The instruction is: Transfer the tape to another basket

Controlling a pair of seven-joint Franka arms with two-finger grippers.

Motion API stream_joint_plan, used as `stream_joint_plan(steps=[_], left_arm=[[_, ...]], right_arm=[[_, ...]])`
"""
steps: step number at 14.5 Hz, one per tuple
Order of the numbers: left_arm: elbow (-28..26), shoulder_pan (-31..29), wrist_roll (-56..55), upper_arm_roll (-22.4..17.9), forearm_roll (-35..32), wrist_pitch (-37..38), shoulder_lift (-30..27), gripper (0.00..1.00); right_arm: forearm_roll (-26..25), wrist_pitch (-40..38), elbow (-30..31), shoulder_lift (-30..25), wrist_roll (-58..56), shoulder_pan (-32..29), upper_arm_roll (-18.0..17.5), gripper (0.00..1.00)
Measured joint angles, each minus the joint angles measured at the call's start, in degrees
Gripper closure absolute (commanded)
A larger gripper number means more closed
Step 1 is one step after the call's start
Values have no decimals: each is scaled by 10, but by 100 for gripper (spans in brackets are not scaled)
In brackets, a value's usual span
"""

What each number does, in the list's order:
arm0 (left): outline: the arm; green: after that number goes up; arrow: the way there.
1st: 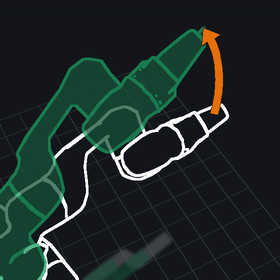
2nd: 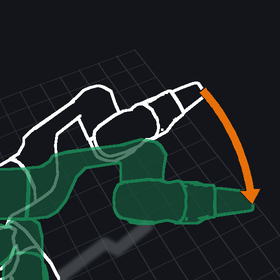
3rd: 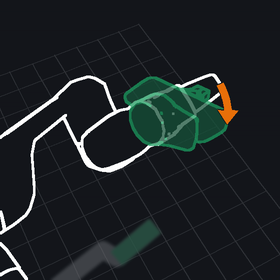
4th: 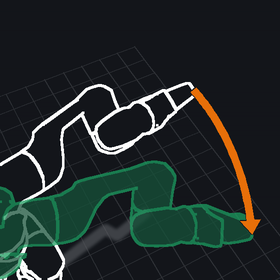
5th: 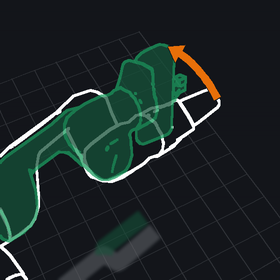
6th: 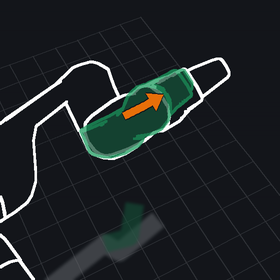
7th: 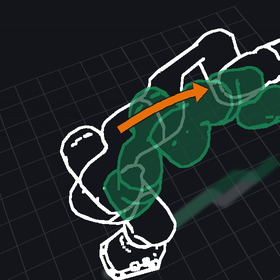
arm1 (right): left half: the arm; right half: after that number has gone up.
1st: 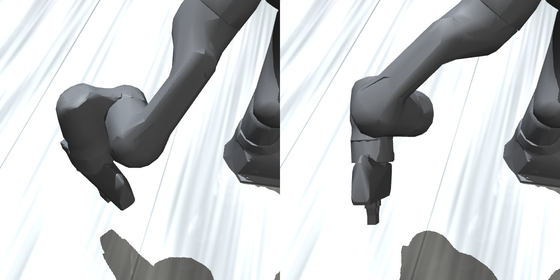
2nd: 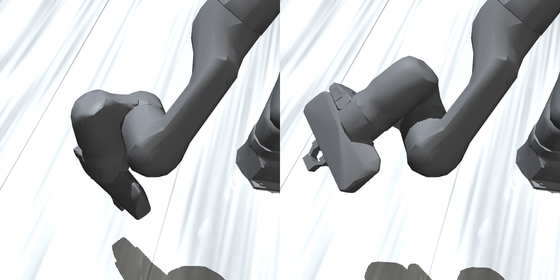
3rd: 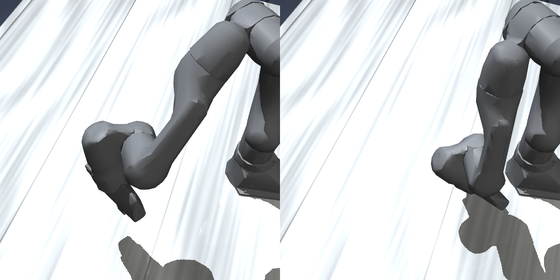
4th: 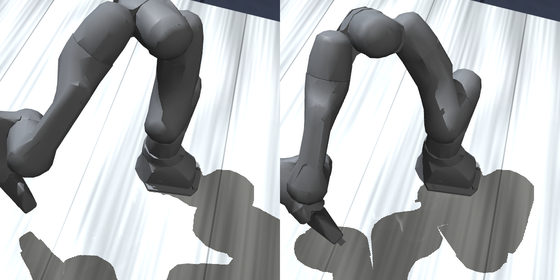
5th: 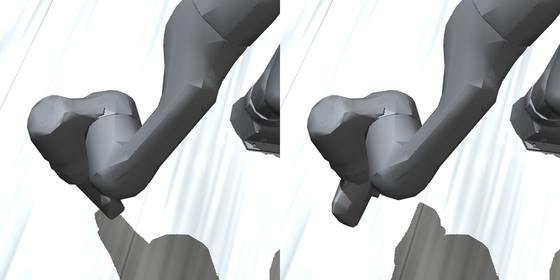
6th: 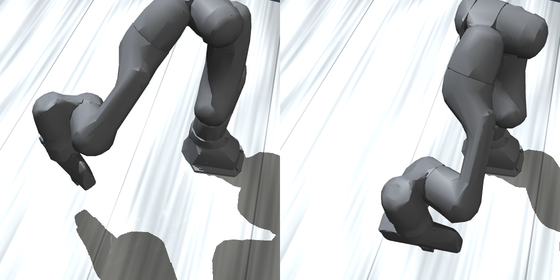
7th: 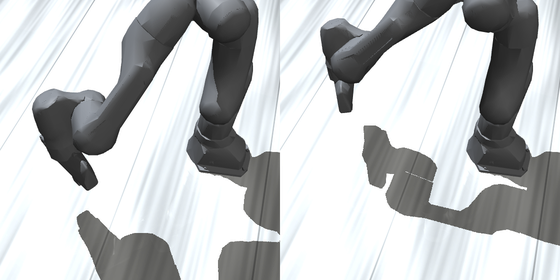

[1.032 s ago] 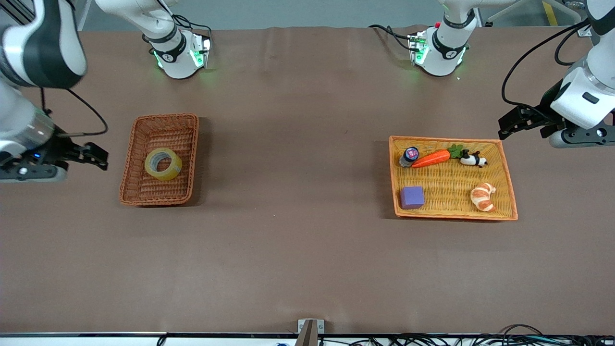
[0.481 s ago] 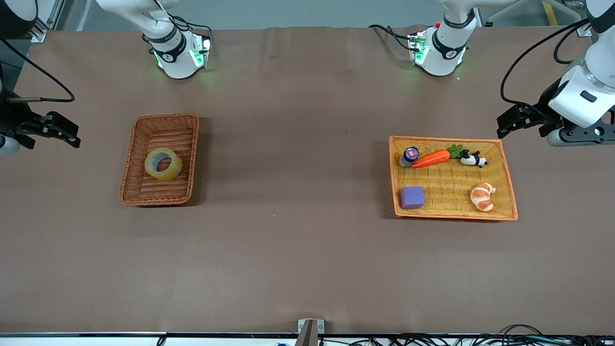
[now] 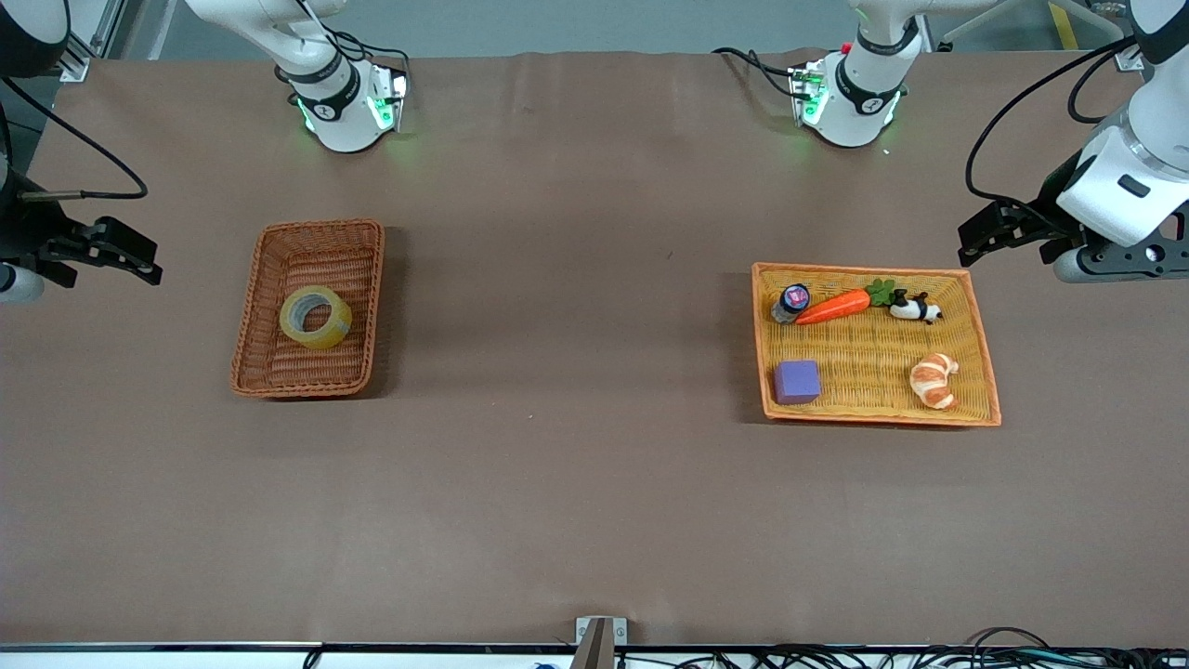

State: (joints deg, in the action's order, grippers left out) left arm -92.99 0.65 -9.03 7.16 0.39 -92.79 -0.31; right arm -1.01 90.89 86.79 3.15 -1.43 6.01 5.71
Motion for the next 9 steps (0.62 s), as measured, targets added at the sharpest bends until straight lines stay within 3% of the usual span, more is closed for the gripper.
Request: stream_joint_plan(steps=[9], left_arm=[[-11, 0, -4, 3, 0, 6, -15, 0]], right_arm=[[0, -2, 0, 1, 0, 0, -2, 0]])
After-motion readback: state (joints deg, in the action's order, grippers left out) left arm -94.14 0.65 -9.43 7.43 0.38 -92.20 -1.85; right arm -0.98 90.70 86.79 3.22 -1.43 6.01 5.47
